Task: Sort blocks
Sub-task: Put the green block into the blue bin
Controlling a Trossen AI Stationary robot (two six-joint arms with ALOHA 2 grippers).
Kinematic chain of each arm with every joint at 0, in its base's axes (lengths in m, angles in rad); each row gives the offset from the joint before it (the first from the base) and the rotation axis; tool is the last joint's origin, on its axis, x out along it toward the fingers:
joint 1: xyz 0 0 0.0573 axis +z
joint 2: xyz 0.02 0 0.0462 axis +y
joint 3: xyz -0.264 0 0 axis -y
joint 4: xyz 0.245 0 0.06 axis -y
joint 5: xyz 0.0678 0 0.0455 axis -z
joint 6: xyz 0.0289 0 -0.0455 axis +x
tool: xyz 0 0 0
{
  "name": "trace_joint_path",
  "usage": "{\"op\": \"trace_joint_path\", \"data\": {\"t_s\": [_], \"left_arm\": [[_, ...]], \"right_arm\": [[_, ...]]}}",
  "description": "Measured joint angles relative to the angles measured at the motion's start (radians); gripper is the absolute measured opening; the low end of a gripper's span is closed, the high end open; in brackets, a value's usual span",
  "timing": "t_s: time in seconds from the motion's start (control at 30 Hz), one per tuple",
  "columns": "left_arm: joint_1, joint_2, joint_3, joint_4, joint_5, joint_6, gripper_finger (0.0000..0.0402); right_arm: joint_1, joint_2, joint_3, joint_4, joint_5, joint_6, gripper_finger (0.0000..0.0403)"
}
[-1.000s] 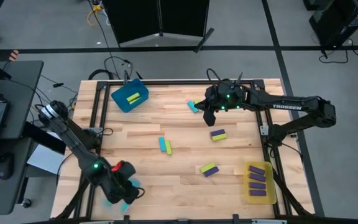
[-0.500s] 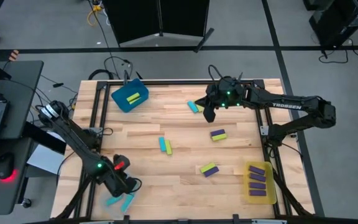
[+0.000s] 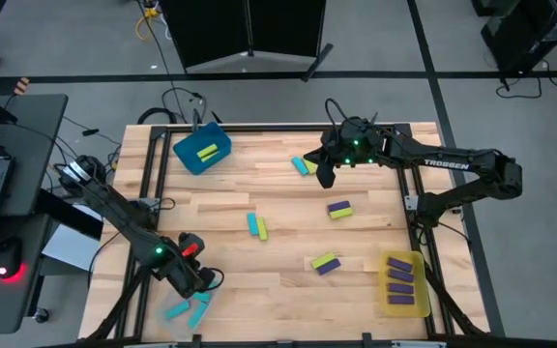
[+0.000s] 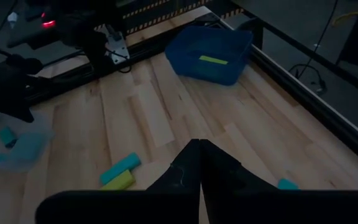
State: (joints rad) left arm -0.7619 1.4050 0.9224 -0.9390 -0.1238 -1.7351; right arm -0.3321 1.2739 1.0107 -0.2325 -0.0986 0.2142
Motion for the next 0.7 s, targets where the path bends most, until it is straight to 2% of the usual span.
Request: {"op": "trace_joint_path", "data": {"t_s": [0.2, 0.37, 0.5, 0.7], "left_arm": [[0.01, 0.0, 0.051, -0.073, -0.007, 0.034, 0.0003], [0.011, -0.017, 0.115, -0.111, -0.078, 0.06, 0.0003], [0.011, -0.056, 0.149, -0.092, -0.211, 0.081, 0.0003], [0.018, -0.163, 0.149, -0.023, -0.523, 0.152, 0.0003]], "right_arm": [[0.0, 0.0, 0.0, 0.0, 0.0, 0.0, 0.0025], [0.0, 0.0, 0.0, 0.0, 0.0, 0.0, 0.003], [0.0, 0.0, 0.0, 0.0, 0.0, 0.0, 0.0022], [0.0, 0.0, 0.0, 0.01, 0.0, 0.0, 0.0012]]}}
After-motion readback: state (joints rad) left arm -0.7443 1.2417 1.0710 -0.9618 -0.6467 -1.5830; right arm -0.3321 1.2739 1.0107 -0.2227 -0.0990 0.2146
